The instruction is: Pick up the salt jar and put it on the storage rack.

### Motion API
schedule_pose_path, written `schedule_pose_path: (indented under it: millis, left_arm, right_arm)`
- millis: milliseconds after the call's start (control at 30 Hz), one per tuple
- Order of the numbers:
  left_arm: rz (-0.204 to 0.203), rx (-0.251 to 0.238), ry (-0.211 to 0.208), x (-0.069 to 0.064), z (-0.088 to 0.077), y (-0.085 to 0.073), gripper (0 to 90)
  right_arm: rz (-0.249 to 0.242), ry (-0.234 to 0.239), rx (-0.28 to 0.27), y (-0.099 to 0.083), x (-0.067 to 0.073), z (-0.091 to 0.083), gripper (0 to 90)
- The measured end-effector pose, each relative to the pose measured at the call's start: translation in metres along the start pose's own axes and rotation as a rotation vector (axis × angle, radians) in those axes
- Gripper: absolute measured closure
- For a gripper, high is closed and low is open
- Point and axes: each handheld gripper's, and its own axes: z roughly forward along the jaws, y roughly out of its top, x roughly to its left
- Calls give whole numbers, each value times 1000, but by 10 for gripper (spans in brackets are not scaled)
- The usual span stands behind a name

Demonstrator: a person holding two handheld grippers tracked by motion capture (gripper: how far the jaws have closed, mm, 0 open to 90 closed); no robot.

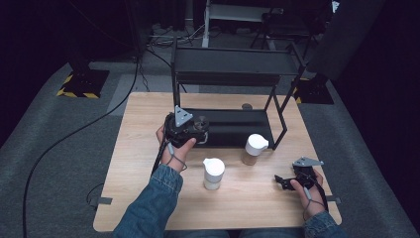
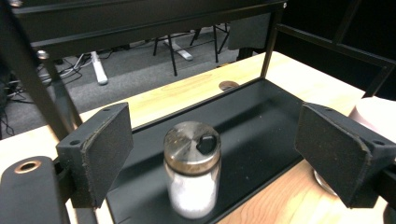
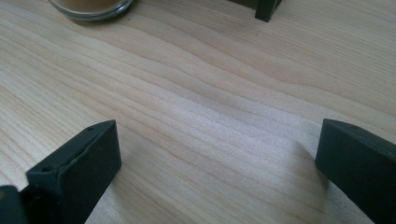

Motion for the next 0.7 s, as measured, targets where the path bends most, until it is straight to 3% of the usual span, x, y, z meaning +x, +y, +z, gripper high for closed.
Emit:
schedule_pose_path:
  millis: [200, 400, 700]
  left_arm:
    - [-4, 3, -3, 5, -25, -6, 114]
    - [7, 10, 21, 10, -46, -13, 113]
    - [0, 23, 45, 17, -64, -26, 111]
  right_arm:
    - [0, 0, 0, 0, 0, 0, 0]
    - [0, 0, 0, 0, 0, 0, 0]
    - [0, 0, 0, 0, 0, 0, 0]
